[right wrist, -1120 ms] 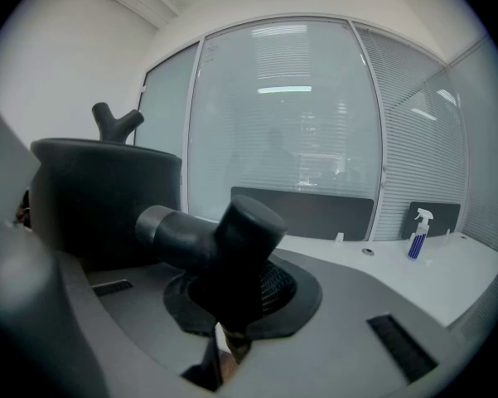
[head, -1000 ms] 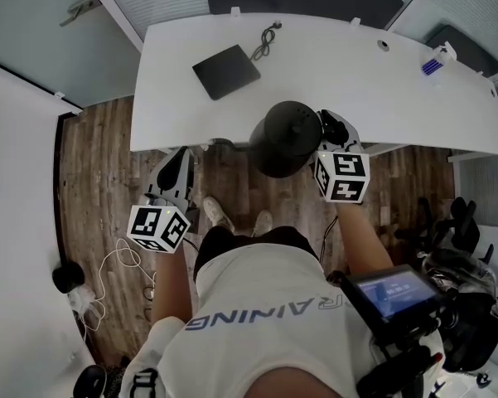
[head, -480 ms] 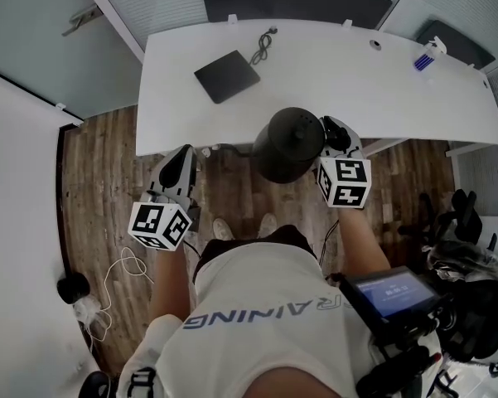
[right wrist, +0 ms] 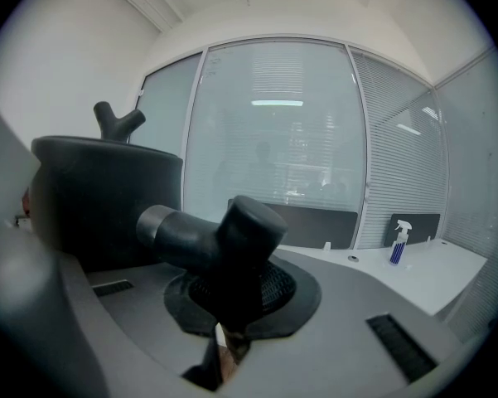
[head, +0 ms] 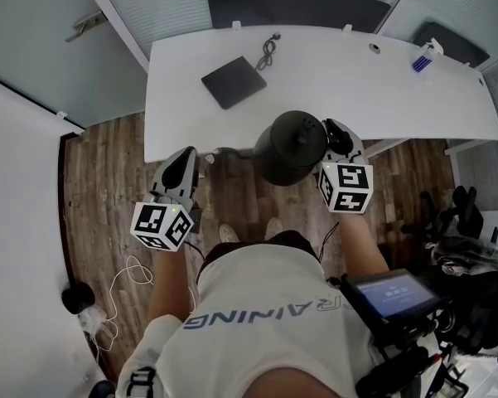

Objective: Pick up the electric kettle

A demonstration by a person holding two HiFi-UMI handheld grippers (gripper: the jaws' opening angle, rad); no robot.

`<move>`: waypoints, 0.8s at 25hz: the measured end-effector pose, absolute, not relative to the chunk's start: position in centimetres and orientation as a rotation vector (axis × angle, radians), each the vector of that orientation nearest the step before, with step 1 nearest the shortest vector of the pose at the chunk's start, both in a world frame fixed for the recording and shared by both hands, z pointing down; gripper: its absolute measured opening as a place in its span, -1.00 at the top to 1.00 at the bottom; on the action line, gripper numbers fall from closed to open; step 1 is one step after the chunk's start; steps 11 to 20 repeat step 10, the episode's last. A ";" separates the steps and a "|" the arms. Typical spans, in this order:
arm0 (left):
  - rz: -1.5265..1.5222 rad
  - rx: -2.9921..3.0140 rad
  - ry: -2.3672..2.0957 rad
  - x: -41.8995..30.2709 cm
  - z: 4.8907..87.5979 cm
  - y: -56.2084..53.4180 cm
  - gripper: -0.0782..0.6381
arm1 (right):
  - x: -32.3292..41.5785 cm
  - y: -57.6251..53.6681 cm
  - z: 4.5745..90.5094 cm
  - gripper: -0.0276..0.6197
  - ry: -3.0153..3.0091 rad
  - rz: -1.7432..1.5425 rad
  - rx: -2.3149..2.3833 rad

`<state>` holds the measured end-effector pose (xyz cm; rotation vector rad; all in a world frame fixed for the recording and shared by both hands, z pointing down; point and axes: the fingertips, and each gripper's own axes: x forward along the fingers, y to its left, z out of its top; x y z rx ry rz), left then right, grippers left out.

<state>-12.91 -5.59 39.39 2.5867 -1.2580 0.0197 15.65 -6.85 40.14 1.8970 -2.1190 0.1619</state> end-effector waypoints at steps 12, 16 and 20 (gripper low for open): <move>-0.015 2.573 -1.242 -13.5 39.2 -5.9 0.73 | 15.3 -6.7 39.2 0.82 -2.115 0.144 1.912; -0.015 2.573 -1.242 -13.5 39.2 -5.9 0.73 | 15.3 -6.7 39.2 0.82 -2.115 0.144 1.912; -0.015 2.573 -1.242 -13.5 39.2 -5.9 0.73 | 15.3 -6.7 39.2 0.82 -2.115 0.144 1.912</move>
